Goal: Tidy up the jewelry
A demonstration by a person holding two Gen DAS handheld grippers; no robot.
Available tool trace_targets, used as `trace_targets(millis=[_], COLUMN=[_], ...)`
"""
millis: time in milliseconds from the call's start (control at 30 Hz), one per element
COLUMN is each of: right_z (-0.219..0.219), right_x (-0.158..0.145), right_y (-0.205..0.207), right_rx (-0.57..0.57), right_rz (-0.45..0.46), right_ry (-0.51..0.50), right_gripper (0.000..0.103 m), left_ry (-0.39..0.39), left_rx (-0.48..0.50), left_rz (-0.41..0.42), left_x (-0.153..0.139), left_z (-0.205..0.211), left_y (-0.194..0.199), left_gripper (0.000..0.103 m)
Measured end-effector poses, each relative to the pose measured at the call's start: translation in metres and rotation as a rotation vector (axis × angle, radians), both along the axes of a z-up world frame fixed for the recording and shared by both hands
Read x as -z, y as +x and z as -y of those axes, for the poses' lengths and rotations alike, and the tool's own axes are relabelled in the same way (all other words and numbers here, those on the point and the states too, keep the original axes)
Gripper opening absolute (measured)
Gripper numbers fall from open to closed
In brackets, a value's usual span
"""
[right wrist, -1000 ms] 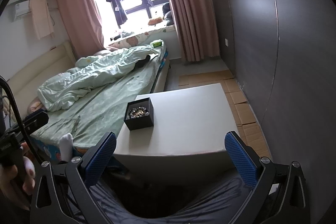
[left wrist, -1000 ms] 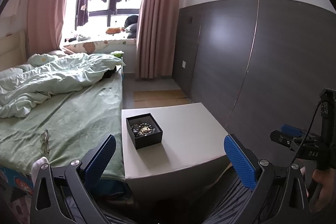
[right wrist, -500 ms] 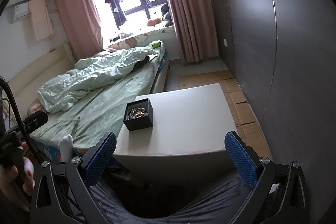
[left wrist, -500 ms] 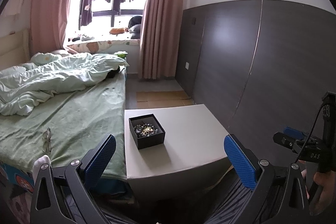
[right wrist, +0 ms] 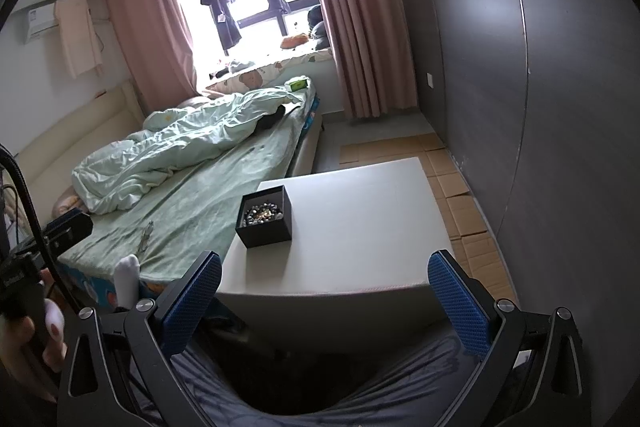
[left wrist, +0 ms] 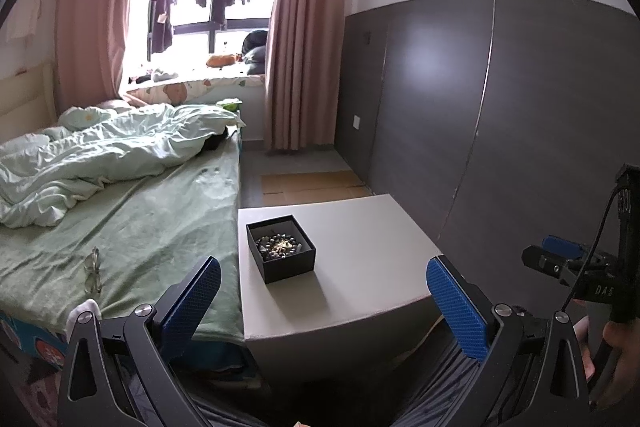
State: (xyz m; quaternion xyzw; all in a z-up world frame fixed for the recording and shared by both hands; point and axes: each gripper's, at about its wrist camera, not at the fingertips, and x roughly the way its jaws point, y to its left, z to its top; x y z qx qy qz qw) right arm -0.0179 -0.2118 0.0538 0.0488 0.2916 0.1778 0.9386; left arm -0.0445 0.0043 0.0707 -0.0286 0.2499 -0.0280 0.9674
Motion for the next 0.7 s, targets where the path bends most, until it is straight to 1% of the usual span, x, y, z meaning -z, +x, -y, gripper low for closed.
trace_targets(millis=[133, 433, 700], right_z=[0.0, 0.0011, 0.0], right_x=[0.0002, 0.0051, 0.0096], right_y=[0.0002, -0.0011, 0.0037], right_rx=[-0.001, 0.0, -0.002], right_rz=[-0.001, -0.014, -0.026], right_ry=[-0.001, -0.001, -0.004], right_gripper=[0.103, 0.103, 0.103], left_ry=[-0.004, 0.034, 0.048], left_rx=[-0.003, -0.015, -0.024], left_rz=[-0.008, 0.025, 0.022], left_x=[0.0018, 0.0004, 0.0012], left_z=[-0.0006, 0.0048, 0.0046], left_y=[0.001, -0.0049, -0.0045], left_gripper=[0.103, 0.103, 0.103])
